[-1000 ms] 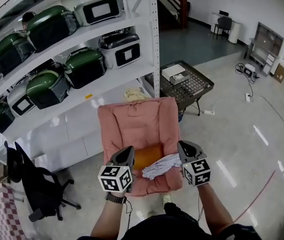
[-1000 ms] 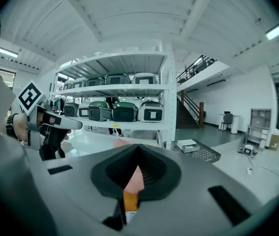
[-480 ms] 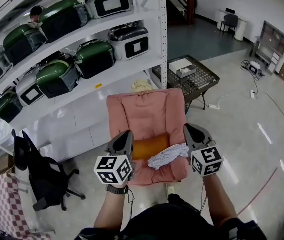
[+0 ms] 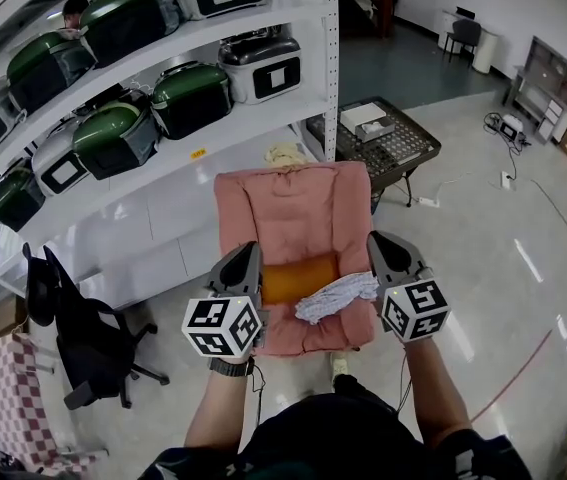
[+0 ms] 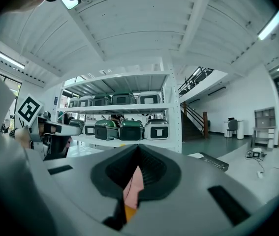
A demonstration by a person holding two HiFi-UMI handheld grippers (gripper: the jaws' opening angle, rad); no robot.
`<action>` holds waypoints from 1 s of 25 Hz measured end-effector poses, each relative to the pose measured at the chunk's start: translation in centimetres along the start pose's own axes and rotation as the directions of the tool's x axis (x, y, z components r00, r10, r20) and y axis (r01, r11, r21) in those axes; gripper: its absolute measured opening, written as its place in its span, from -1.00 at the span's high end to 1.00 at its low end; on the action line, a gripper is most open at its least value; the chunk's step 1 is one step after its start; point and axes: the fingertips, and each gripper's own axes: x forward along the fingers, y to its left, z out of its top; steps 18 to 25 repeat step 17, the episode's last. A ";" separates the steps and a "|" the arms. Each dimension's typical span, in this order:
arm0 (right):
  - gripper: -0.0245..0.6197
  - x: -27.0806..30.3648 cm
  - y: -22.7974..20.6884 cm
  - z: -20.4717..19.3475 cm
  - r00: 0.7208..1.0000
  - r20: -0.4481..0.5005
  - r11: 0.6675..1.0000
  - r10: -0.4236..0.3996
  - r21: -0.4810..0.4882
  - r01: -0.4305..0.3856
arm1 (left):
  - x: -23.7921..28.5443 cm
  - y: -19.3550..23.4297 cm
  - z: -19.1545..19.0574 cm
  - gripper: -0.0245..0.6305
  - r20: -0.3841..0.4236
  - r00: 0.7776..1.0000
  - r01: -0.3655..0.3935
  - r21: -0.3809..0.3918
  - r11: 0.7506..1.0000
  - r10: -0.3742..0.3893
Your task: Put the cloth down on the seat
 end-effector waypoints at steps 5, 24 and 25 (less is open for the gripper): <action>0.91 -0.6 -0.1 0.0 1.000 0.000 1.000 0.000 -0.004 0.000 | 0.0 -0.6 0.0 0.91 0.001 1.000 0.005 -0.002 1.000 -0.005; 0.91 -0.9 0.0 0.2 1.000 -0.006 1.000 -0.004 -0.028 0.004 | 0.0 -1.0 0.0 0.91 0.005 1.000 0.004 0.001 1.000 -0.004; 0.91 -0.9 0.0 0.2 1.000 -0.006 1.000 -0.004 -0.028 0.004 | 0.0 -1.0 0.0 0.91 0.005 1.000 0.004 0.001 1.000 -0.004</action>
